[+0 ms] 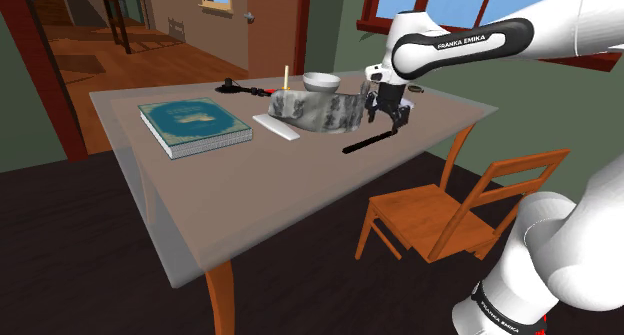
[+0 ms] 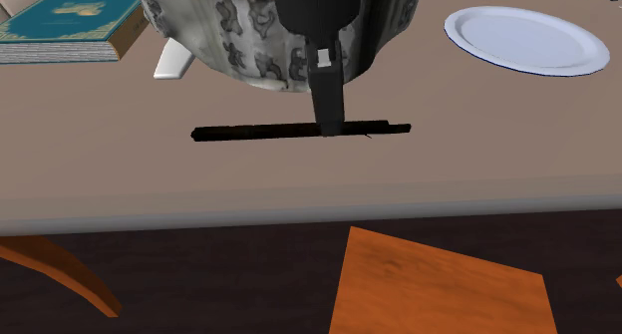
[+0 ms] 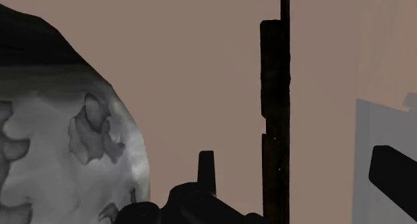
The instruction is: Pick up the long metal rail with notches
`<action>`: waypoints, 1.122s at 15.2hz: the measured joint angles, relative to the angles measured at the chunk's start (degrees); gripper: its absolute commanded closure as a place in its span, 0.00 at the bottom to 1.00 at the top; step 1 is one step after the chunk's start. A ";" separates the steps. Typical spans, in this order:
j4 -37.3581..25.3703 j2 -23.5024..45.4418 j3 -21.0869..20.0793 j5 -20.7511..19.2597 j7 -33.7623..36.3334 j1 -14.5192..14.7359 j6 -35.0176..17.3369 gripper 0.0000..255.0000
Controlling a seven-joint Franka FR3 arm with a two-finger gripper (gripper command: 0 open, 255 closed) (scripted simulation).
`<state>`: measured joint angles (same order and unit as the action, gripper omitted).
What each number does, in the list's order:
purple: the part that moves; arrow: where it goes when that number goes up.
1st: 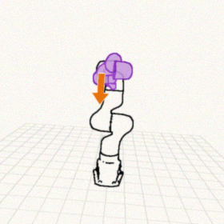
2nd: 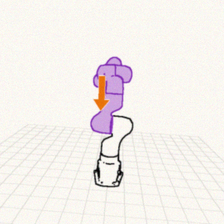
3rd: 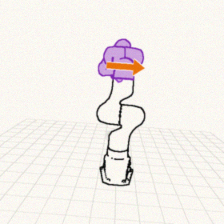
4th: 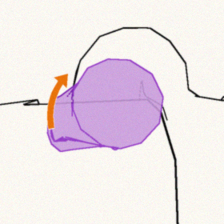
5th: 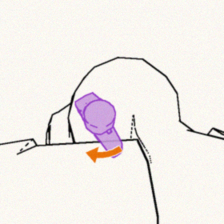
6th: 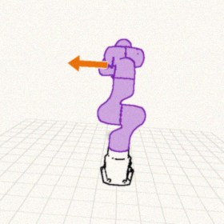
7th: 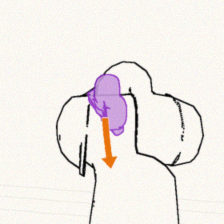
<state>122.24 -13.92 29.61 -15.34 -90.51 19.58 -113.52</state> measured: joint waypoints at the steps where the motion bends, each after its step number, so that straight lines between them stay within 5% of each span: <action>1: 0.67 0.17 0.11 -0.10 -0.29 0.02 -0.83 0.00; 6: 3.47 1.40 0.63 -0.10 -0.39 0.02 -4.74 0.00; 7: 3.66 1.44 0.69 -0.11 -0.43 -0.01 -5.00 1.00; 17: 3.77 1.33 0.74 -0.16 -0.43 -0.06 -5.30 1.00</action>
<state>126.01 -12.59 30.35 -15.50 -90.94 19.53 -118.82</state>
